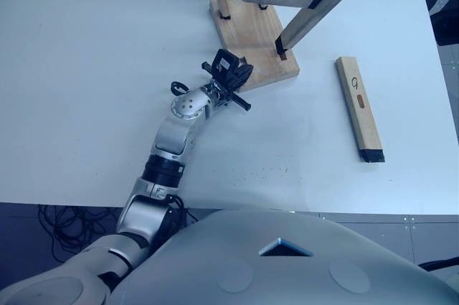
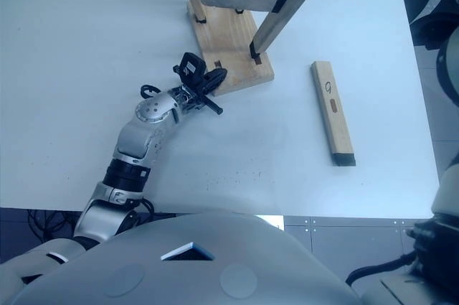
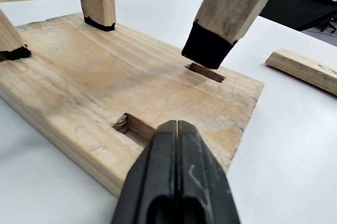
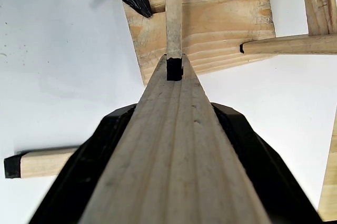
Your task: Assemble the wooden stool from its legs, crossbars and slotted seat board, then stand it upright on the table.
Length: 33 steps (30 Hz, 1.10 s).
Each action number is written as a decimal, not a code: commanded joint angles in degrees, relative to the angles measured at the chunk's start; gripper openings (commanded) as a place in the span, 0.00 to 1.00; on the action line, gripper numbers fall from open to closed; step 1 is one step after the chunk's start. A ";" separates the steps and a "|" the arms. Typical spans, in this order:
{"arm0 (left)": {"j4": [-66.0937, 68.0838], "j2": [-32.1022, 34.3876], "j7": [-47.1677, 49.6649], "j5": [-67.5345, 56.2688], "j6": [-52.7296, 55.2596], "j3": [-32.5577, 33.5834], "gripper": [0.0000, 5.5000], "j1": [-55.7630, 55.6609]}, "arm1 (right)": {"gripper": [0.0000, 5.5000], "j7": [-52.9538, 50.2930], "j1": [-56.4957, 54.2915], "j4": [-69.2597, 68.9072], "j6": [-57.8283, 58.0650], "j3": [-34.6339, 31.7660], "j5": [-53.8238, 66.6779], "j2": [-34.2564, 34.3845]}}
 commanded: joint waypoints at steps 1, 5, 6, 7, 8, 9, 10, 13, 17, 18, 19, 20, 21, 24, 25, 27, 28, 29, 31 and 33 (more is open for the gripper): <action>3.76 1.50 0.13 2.16 6.80 -2.02 0.00 5.10 | 0.37 0.16 -0.18 0.30 -1.10 0.96 -0.61 -0.02; 3.13 0.91 0.70 1.92 7.23 -2.00 0.00 5.22 | 0.37 0.16 -0.08 0.01 -0.89 1.65 0.06 0.06; 3.14 0.80 0.80 1.87 7.26 -1.94 0.00 5.20 | 0.37 0.16 0.12 -0.27 -0.80 1.84 0.32 0.10; 3.18 0.73 0.88 1.82 7.19 -1.90 0.00 5.29 | 0.37 0.16 0.13 -0.79 -0.50 2.07 0.86 0.10; 3.21 0.69 0.94 1.79 7.14 -1.88 0.00 5.37 | 0.37 0.16 0.09 -1.16 -0.28 2.24 1.26 0.10; 3.22 0.62 1.01 1.77 7.08 -1.92 0.00 5.54 | 0.37 0.16 -0.13 -1.28 -0.02 2.11 1.57 0.17; 3.21 0.57 1.06 1.76 7.03 -1.96 0.00 5.67 | 0.37 0.16 -0.32 -1.27 0.09 1.93 1.72 0.26; 3.16 0.47 1.18 1.70 7.06 -2.00 0.00 5.84 | 0.37 0.16 -1.08 -0.54 0.24 0.98 1.69 0.71; 3.14 0.20 1.36 1.56 7.21 -2.01 0.00 5.77 | 0.37 0.16 0.02 -0.03 -1.21 1.51 0.30 0.36; 3.05 0.15 1.40 1.52 7.26 -2.01 0.00 5.80 | 0.37 0.16 0.45 0.20 -1.16 1.37 0.17 0.52; 3.01 0.10 1.42 1.49 7.28 -2.01 0.00 5.83 | 0.37 0.16 0.83 0.38 -1.26 1.27 0.02 0.68; 3.02 0.06 1.44 1.47 7.28 -2.00 0.00 5.83 | 0.37 0.16 1.17 0.51 -1.43 1.18 -0.12 0.81; 3.05 0.02 1.46 1.44 7.25 -1.97 0.00 5.83 | 0.37 0.16 1.46 0.57 -1.45 1.09 -0.14 0.94; 3.74 -0.10 1.27 1.40 6.88 -1.81 0.00 5.69 | 0.37 0.16 2.11 0.38 -1.04 0.62 0.14 1.22; 3.97 -0.11 1.21 1.40 6.74 -1.75 0.00 5.65 | 0.37 0.16 2.16 0.28 -0.91 0.47 0.25 1.25; 4.88 -0.12 1.07 1.45 6.09 -1.54 0.00 5.57 | 0.37 0.16 2.08 0.55 -1.00 -0.40 0.07 1.65; 5.50 -0.23 1.02 1.51 5.63 -1.50 0.00 5.55 | 0.37 0.16 2.11 0.51 -1.21 -0.63 -0.09 1.64; 6.05 -0.33 0.97 1.57 5.21 -1.46 0.00 5.53 | 0.37 0.16 2.17 0.35 -1.69 -0.65 -0.37 1.53; 7.21 -0.63 0.95 1.69 4.39 -1.35 0.00 5.36 | 0.37 0.16 2.46 -0.56 -2.74 -0.20 -0.59 1.03; 7.97 -0.93 0.96 1.73 3.80 -1.21 0.00 5.21 | 0.37 0.16 2.46 -1.52 -4.24 1.18 -1.19 0.26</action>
